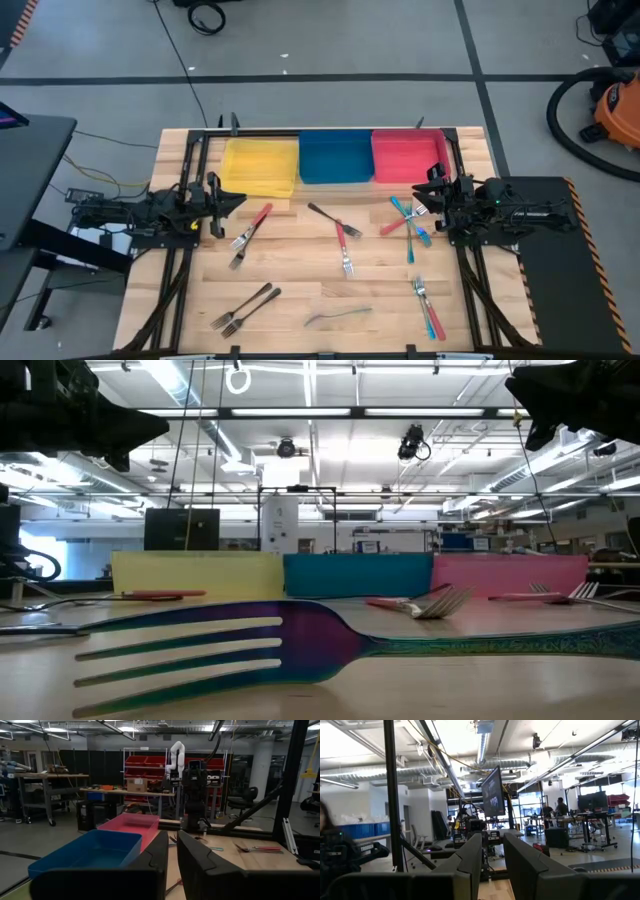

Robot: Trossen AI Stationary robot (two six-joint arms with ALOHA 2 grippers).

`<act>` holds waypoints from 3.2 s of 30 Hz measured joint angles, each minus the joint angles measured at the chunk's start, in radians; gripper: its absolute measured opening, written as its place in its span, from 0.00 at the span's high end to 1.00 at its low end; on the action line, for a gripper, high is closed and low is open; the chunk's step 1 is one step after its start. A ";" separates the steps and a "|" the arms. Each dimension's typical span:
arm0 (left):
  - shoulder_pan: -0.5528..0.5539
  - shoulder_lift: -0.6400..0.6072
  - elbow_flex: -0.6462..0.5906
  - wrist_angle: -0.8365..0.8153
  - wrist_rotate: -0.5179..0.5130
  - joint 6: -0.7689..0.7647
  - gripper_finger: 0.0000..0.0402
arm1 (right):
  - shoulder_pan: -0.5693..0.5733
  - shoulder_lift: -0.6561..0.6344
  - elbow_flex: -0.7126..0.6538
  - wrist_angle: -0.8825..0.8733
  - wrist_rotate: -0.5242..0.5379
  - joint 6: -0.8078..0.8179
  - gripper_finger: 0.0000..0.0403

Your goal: Sort silverware by color (type)

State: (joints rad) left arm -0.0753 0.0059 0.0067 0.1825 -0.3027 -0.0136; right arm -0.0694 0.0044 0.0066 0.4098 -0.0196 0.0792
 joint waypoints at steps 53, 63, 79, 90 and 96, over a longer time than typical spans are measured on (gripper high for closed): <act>-0.001 0.000 0.000 -0.068 0.001 -0.186 0.90 | 0.000 0.000 0.000 0.086 0.125 0.035 0.78; 0.000 0.000 0.000 -0.083 -0.026 -0.212 0.90 | 0.000 0.000 0.000 0.090 0.101 0.056 0.78; 0.000 0.000 0.000 -0.084 -0.056 -0.127 0.90 | 0.000 0.000 0.000 0.075 0.105 0.136 0.78; 0.000 0.000 0.000 -0.094 -0.052 -0.122 0.90 | 0.000 0.000 0.000 0.075 0.105 0.125 0.78; 0.000 0.000 0.000 -0.096 -0.052 -0.121 0.90 | 0.000 0.000 0.000 0.075 0.105 0.121 0.78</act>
State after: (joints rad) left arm -0.0757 0.0063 0.0067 0.0868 -0.3550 -0.1349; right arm -0.0696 0.0044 0.0067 0.4847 0.0856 0.1997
